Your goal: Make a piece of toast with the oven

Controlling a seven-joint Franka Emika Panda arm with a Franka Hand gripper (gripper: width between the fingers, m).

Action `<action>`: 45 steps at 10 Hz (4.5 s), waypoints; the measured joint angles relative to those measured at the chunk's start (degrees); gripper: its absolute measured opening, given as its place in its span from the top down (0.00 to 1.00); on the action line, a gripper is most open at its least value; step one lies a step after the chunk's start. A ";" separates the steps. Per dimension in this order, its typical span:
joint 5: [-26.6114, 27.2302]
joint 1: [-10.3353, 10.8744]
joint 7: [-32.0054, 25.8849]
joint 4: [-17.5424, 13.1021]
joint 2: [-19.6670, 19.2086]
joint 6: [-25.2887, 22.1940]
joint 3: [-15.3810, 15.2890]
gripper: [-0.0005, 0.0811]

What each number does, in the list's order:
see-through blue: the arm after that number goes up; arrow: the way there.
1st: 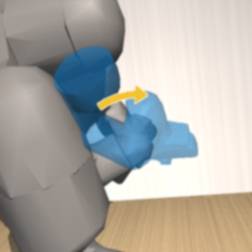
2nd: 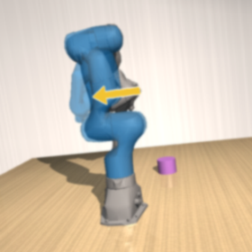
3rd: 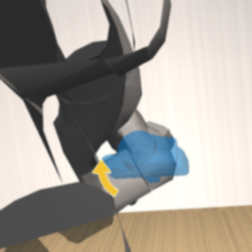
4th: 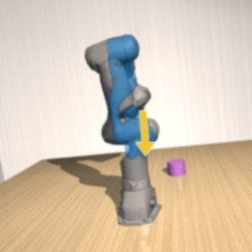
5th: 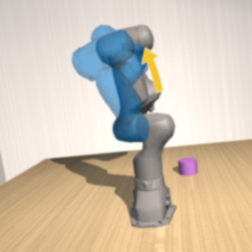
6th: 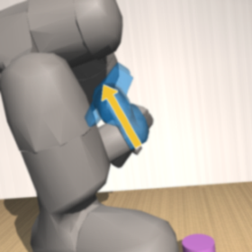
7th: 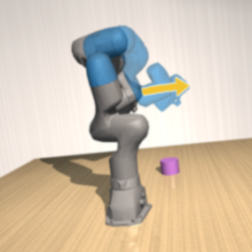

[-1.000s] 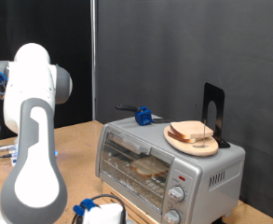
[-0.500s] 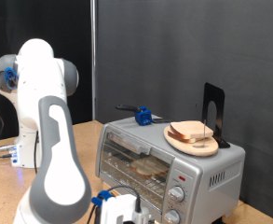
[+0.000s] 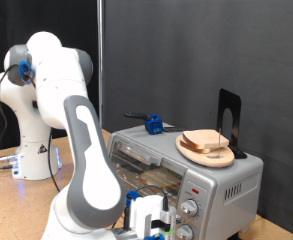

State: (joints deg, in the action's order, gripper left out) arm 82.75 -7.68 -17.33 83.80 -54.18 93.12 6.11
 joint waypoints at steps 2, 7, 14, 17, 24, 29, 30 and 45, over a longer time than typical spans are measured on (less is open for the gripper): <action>0.94 0.80 -1.27 1.99 0.69 1.47 -0.49 0.00; 2.16 0.98 -1.99 2.58 0.73 2.36 -0.98 0.00; 0.35 0.07 0.26 1.12 1.38 -0.94 -0.31 0.01; 0.32 -1.42 1.28 0.73 2.94 -4.07 -0.19 0.42; 0.18 -2.13 6.51 0.39 3.73 -3.86 0.58 0.98; 0.14 -1.52 2.77 0.89 3.51 -0.20 0.56 0.99; -0.03 -1.33 2.97 0.93 3.41 -0.23 0.53 0.87; -2.05 -0.03 10.16 -3.43 -0.16 -3.34 0.40 0.00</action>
State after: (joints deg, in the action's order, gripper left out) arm 80.70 -7.71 -7.17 80.37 -54.34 89.78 6.51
